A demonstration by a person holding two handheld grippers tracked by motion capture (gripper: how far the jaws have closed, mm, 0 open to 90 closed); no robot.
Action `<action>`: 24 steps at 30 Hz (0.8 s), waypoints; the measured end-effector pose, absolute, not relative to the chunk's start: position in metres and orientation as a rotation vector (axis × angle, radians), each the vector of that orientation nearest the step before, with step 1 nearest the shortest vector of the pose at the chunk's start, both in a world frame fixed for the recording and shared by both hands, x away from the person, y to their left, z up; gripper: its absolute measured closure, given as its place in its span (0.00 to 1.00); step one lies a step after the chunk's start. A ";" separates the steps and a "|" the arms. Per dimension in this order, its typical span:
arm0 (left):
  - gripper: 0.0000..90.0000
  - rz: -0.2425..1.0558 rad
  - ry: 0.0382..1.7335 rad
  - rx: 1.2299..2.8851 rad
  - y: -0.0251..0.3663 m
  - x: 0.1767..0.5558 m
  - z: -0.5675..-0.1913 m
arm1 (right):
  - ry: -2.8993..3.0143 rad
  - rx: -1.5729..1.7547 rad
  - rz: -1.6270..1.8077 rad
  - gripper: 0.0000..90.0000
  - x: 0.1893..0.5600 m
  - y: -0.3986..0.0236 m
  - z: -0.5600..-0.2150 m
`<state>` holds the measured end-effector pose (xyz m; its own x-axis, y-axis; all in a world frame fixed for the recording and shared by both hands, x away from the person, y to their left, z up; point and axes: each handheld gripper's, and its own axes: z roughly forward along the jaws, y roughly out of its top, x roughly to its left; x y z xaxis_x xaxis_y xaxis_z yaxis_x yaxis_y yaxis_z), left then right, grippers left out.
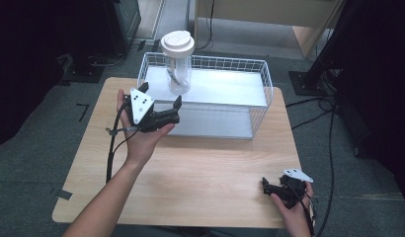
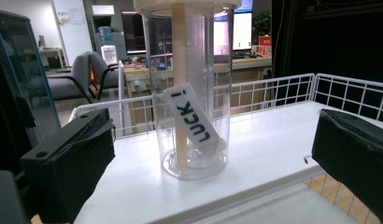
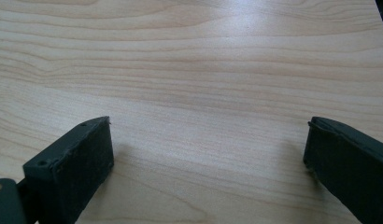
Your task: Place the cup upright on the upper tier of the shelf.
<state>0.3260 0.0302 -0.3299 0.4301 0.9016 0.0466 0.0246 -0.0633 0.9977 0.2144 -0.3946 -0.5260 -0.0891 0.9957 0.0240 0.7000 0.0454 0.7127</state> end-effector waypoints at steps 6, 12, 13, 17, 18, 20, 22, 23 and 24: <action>0.00 0.882 0.872 1.454 0.038 0.310 -0.340 | 1.840 1.702 0.796 0.02 0.214 -0.394 -0.526; 0.00 0.849 0.904 1.454 0.042 0.296 -0.362 | 1.840 1.701 0.797 0.02 0.214 -0.394 -0.526; 0.00 0.846 0.903 1.461 0.043 0.294 -0.366 | 1.840 1.701 0.797 0.02 0.214 -0.394 -0.526; 0.00 0.830 0.914 1.490 0.048 0.284 -0.382 | 1.841 1.701 0.797 0.02 0.215 -0.395 -0.526; 0.00 0.830 0.914 1.490 0.048 0.284 -0.382 | 1.841 1.701 0.797 0.02 0.215 -0.395 -0.526; 0.00 0.821 0.921 1.496 0.050 0.280 -0.388 | 1.841 1.702 0.796 0.02 0.215 -0.395 -0.526; 0.00 0.822 0.927 1.509 0.053 0.275 -0.395 | 1.840 1.703 0.797 0.02 0.215 -0.394 -0.526; 0.00 0.820 0.929 1.510 0.054 0.274 -0.397 | 1.842 1.704 0.795 0.02 0.214 -0.394 -0.526; 0.00 0.823 0.933 1.513 0.056 0.273 -0.400 | 1.842 1.703 0.794 0.02 0.214 -0.394 -0.526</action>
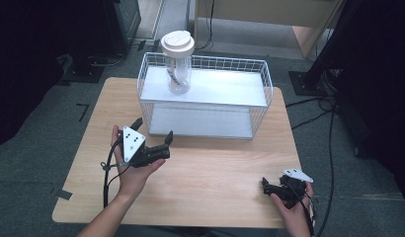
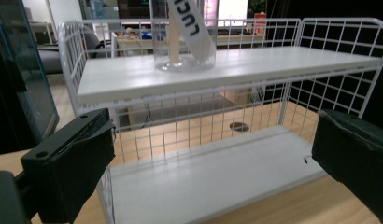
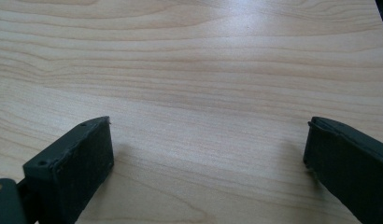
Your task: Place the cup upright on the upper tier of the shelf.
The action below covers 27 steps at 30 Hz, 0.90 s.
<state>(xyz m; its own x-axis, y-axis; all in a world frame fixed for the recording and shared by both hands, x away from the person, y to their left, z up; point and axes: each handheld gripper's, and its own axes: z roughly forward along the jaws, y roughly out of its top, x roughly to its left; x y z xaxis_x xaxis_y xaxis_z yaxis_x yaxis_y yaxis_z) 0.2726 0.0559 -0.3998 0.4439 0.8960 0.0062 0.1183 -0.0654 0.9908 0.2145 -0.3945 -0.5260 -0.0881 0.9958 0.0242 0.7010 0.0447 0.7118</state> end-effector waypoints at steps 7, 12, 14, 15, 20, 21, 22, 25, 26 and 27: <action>0.00 0.822 0.941 1.565 0.068 0.260 -0.418 | 1.841 1.704 0.796 0.02 0.215 -0.394 -0.526; 0.00 0.820 0.953 1.608 0.074 0.254 -0.434 | 1.841 1.704 0.796 0.02 0.215 -0.394 -0.526; 0.00 0.818 0.962 1.629 0.078 0.252 -0.441 | 1.841 1.704 0.795 0.02 0.215 -0.394 -0.526; 0.00 0.811 0.975 1.632 0.080 0.251 -0.445 | 1.840 1.704 0.795 0.02 0.214 -0.394 -0.526; 0.00 0.803 1.006 1.687 0.091 0.245 -0.465 | 1.841 1.704 0.795 0.02 0.215 -0.394 -0.526; 0.00 0.803 1.006 1.687 0.091 0.245 -0.465 | 1.841 1.704 0.795 0.02 0.215 -0.394 -0.526; 0.00 0.798 1.015 1.691 0.093 0.243 -0.468 | 1.841 1.704 0.795 0.02 0.215 -0.394 -0.526; 0.00 0.792 1.044 1.731 0.098 0.242 -0.478 | 1.841 1.704 0.795 0.02 0.214 -0.394 -0.526; 0.00 0.789 1.053 1.734 0.100 0.241 -0.481 | 1.841 1.706 0.795 0.02 0.214 -0.394 -0.526; 0.00 0.786 1.062 1.738 0.103 0.240 -0.483 | 1.841 1.704 0.794 0.02 0.214 -0.394 -0.526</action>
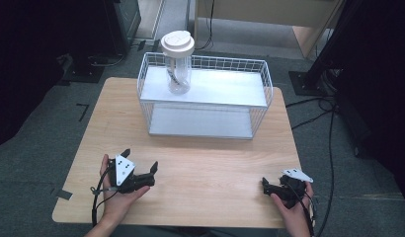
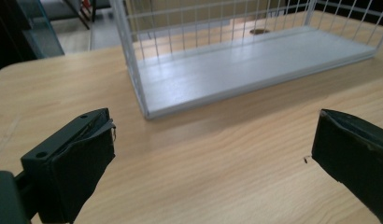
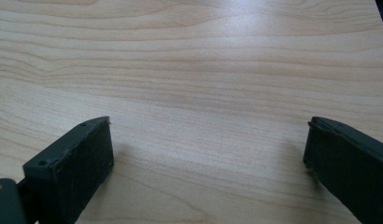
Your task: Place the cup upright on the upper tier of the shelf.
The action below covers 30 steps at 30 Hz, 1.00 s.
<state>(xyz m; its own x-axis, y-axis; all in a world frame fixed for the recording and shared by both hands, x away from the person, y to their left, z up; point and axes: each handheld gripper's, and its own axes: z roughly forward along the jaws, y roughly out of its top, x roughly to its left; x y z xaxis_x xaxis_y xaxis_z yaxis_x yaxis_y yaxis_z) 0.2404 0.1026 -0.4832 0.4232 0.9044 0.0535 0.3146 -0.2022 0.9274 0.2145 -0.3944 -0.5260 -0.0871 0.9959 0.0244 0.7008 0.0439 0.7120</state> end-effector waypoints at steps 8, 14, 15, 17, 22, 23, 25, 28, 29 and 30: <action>0.00 0.771 1.135 1.777 0.125 0.236 -0.500 | 1.841 1.704 0.795 0.02 0.214 -0.394 -0.526; 0.00 0.775 1.212 1.804 0.143 0.233 -0.510 | 1.840 1.704 0.795 0.02 0.214 -0.394 -0.526; 0.00 0.780 1.225 1.807 0.146 0.233 -0.512 | 1.841 1.706 0.796 0.02 0.214 -0.394 -0.526; 0.00 0.770 1.261 1.800 0.153 0.232 -0.512 | 1.840 1.707 0.796 0.02 0.214 -0.394 -0.526; 0.00 0.778 1.306 1.846 0.167 0.231 -0.513 | 1.840 1.707 0.795 0.02 0.214 -0.394 -0.526; 0.00 0.784 1.313 1.858 0.171 0.230 -0.514 | 1.840 1.706 0.795 0.02 0.214 -0.394 -0.526; 0.00 0.793 1.327 1.876 0.178 0.229 -0.514 | 1.840 1.706 0.795 0.02 0.214 -0.394 -0.526; 0.00 0.770 1.364 1.890 0.191 0.229 -0.514 | 1.840 1.706 0.795 0.02 0.214 -0.394 -0.526; 0.00 0.772 1.368 1.890 0.194 0.228 -0.514 | 1.841 1.706 0.795 0.02 0.214 -0.394 -0.526; 0.00 0.767 1.371 1.897 0.197 0.228 -0.514 | 1.841 1.706 0.795 0.02 0.214 -0.394 -0.526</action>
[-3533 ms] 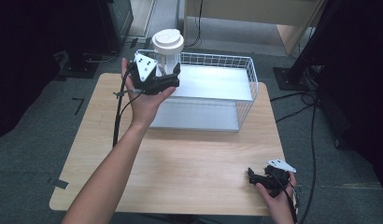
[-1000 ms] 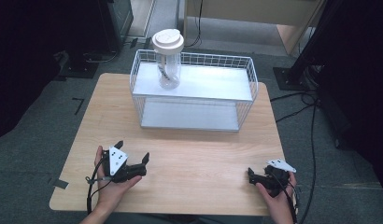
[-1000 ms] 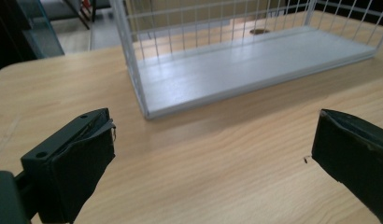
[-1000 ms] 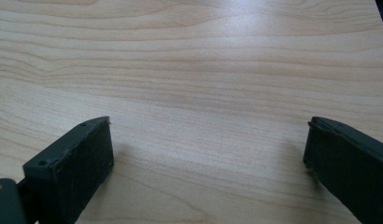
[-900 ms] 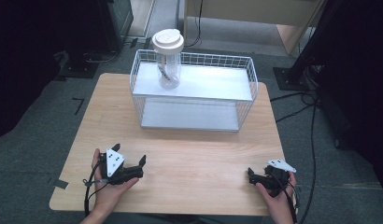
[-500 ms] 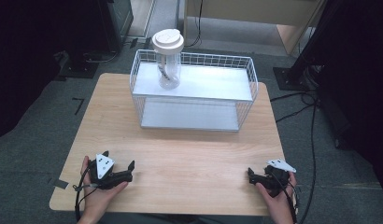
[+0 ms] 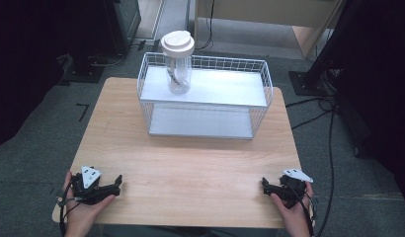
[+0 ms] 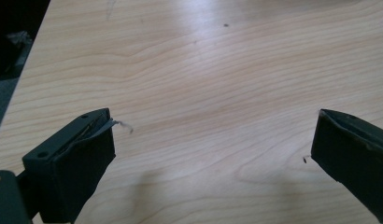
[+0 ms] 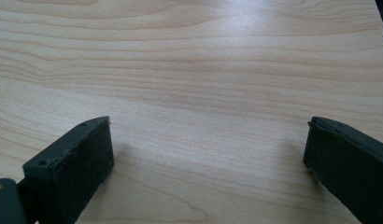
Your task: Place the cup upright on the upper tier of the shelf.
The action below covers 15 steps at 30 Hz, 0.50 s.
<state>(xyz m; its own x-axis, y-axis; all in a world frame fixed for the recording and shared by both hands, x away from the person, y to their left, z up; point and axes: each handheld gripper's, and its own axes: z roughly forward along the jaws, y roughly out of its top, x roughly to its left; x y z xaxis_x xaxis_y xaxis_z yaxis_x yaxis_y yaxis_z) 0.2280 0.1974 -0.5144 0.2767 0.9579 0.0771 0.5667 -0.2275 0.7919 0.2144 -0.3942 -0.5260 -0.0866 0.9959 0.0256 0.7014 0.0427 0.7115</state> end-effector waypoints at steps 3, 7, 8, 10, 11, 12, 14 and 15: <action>0.00 0.740 1.375 1.923 0.204 0.227 -0.515 | 1.840 1.706 0.795 0.02 0.214 -0.394 -0.526; 0.00 0.708 1.391 1.940 0.211 0.227 -0.516 | 1.841 1.708 0.796 0.02 0.214 -0.394 -0.526; 0.00 0.715 1.394 1.952 0.213 0.228 -0.516 | 1.841 1.707 0.796 0.02 0.214 -0.394 -0.526; 0.00 0.724 1.406 1.969 0.214 0.229 -0.517 | 1.841 1.707 0.795 0.02 0.214 -0.394 -0.526; 0.00 0.716 1.415 1.979 0.214 0.230 -0.517 | 1.841 1.707 0.795 0.02 0.214 -0.394 -0.526; 0.00 0.705 1.426 1.994 0.214 0.231 -0.517 | 1.841 1.707 0.795 0.02 0.214 -0.394 -0.526; 0.00 0.686 1.422 2.025 0.212 0.234 -0.518 | 1.840 1.709 0.795 0.02 0.214 -0.394 -0.526; 0.00 0.662 1.399 2.037 0.211 0.234 -0.518 | 1.841 1.708 0.795 0.02 0.214 -0.394 -0.526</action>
<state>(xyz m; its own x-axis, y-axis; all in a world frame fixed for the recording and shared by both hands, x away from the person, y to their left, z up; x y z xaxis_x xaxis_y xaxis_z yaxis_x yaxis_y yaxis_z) 0.2340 0.2111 -0.5182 0.3285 0.9414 0.0767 0.6567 -0.2860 0.6978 0.2143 -0.3941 -0.5259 -0.0861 0.9959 0.0273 0.7024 0.0413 0.7106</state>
